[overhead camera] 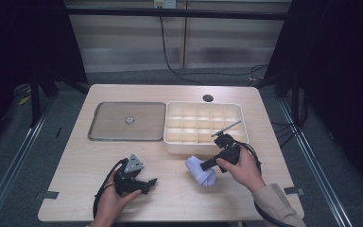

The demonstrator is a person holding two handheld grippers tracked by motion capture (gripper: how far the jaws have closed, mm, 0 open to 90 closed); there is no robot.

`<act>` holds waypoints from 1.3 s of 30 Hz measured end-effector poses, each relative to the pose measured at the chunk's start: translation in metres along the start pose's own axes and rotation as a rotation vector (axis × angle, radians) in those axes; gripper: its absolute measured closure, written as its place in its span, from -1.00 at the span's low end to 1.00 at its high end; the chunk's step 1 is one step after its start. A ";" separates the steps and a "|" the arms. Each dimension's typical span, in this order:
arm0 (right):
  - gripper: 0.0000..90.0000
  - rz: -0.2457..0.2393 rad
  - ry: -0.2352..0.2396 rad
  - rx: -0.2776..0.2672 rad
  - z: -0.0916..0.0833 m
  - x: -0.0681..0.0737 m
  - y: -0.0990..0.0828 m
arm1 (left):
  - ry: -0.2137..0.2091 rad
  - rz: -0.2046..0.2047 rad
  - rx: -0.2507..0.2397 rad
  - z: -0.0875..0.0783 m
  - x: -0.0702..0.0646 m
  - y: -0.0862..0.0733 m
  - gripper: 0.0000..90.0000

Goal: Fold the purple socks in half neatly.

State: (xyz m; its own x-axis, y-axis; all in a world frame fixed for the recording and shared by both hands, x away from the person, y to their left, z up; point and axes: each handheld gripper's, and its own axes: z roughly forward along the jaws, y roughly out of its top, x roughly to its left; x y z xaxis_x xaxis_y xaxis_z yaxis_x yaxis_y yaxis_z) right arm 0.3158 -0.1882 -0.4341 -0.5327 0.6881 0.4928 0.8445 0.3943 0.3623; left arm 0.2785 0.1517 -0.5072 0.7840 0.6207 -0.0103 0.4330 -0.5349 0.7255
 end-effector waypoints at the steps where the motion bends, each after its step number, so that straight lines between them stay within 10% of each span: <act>1: 0.84 -0.004 0.000 -0.005 -0.002 0.000 0.001 | 0.000 0.000 0.000 0.000 0.000 0.000 -0.56; 39: 0.83 -0.016 -0.144 0.004 -0.066 -0.004 0.024 | -0.003 0.000 0.002 0.000 0.000 0.000 -0.59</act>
State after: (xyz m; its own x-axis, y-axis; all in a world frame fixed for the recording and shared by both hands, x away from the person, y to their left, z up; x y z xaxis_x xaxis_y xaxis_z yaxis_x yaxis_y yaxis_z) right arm 0.3350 -0.2213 -0.3754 -0.5332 0.7618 0.3679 0.8361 0.4084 0.3663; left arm 0.2785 0.1514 -0.5074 0.7854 0.6189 -0.0129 0.4341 -0.5358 0.7243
